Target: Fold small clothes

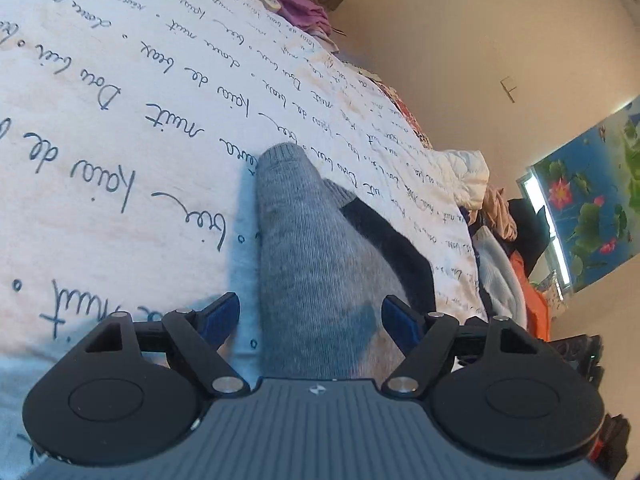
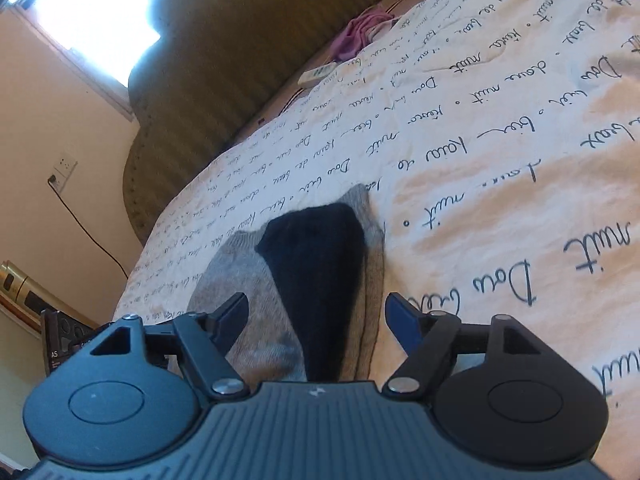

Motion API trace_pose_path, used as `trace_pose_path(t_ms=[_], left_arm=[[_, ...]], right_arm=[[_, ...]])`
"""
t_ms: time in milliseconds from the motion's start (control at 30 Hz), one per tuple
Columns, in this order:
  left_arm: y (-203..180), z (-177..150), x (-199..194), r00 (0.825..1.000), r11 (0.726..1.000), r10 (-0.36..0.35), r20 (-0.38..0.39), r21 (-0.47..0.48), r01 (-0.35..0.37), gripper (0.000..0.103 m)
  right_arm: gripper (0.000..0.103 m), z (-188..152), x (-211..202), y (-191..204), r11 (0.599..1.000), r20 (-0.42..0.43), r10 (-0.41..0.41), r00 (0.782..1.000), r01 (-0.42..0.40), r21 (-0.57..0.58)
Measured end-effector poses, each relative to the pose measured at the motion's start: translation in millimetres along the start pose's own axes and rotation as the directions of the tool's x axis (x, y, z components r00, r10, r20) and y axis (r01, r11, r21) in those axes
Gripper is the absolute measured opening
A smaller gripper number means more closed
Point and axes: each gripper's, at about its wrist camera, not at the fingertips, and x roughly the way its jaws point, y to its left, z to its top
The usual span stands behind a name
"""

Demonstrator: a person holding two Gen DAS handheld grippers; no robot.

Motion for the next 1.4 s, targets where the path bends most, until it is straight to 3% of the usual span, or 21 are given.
trace_pose_path(t_ms=[133, 233, 267, 300, 333, 367, 400, 533, 700, 933, 1000, 1067, 1133, 1167, 1233, 1333, 1400], left_arm=[[6, 15, 26, 0.998, 0.998, -0.034, -0.057, -0.055, 0.031, 0.079], [1, 15, 34, 0.997, 0.998, -0.050, -0.064, -0.040, 0.048, 0.079], [-1, 14, 35, 0.997, 0.999, -0.044, -0.060, -0.026, 0.042, 0.071], [-4, 11, 37, 0.998, 1.000, -0.020, -0.056, 0.003, 0.020, 0.057], [-7, 9, 38, 0.999, 0.999, 0.008, -0.047, 0.036, -0.006, 0.050], [-8, 7, 39, 0.999, 0.998, 0.025, -0.036, 0.056, -0.023, 0.047], [-9, 7, 38, 0.999, 0.997, 0.037, -0.030, 0.067, -0.035, 0.043], [-17, 12, 20, 0.998, 0.991, 0.064, -0.008, 0.120, -0.063, 0.035], [-13, 38, -24, 0.990, 0.974, 0.124, 0.063, 0.184, -0.134, 0.034], [33, 84, -60, 0.954, 0.948, 0.278, 0.110, 0.127, -0.291, 0.036], [51, 85, -56, 0.944, 0.940, 0.316, 0.095, 0.105, -0.325, 0.047], [64, 81, -57, 0.948, 0.948, 0.300, 0.109, 0.078, -0.309, 0.064], [68, 73, -72, 0.955, 0.961, 0.263, 0.136, 0.044, -0.271, 0.065], [71, 67, -83, 0.959, 0.968, 0.241, 0.152, 0.027, -0.248, 0.070], [77, 46, -106, 0.972, 0.985, 0.169, 0.162, -0.008, -0.170, 0.079], [88, 13, -123, 0.992, 0.996, 0.076, 0.101, -0.060, -0.071, 0.079], [90, -7, -126, 0.996, 0.996, 0.052, 0.072, -0.070, -0.047, 0.078]], right_arm=[[0.076, 22, 35, -17, 0.995, -0.030, 0.057, 0.998, -0.054, 0.088], [0.076, 19, 66, -15, 0.995, -0.124, 0.068, 0.990, -0.057, 0.084], [0.076, 15, 72, -10, 0.997, -0.141, 0.071, 0.987, -0.065, 0.052], [0.076, 12, 75, -5, 0.997, -0.136, 0.073, 0.988, -0.071, 0.013], [0.072, 8, 76, 0, 0.998, -0.138, 0.065, 0.988, -0.067, -0.009], [0.043, 6, 77, 4, 0.998, -0.141, 0.053, 0.989, -0.057, -0.024], [0.026, 5, 79, 7, 0.998, -0.155, 0.037, 0.987, -0.044, -0.042], [0.024, 3, 72, 33, 0.993, -0.124, 0.031, 0.992, -0.044, -0.105], [0.024, 14, 89, 74, 0.979, -0.120, 0.131, 0.984, -0.148, -0.139], [0.024, 23, 176, 106, 0.971, -0.197, 0.223, 0.955, -0.236, -0.045], [0.028, 20, 199, 110, 0.975, -0.218, 0.204, 0.954, -0.218, -0.038], [0.043, 16, 209, 102, 0.984, -0.226, 0.173, 0.959, -0.177, 0.002], [0.048, 13, 200, 91, 0.979, -0.206, 0.201, 0.958, -0.192, 0.066], [0.059, 11, 190, 88, 0.979, -0.195, 0.202, 0.960, -0.191, 0.075], [0.071, 6, 157, 86, 0.978, -0.162, 0.206, 0.965, -0.201, 0.047], [0.071, -10, 119, 85, 0.975, -0.181, 0.220, 0.959, -0.223, 0.006], [0.071, -26, 107, 84, 0.980, -0.223, 0.192, 0.956, -0.199, -0.012]])
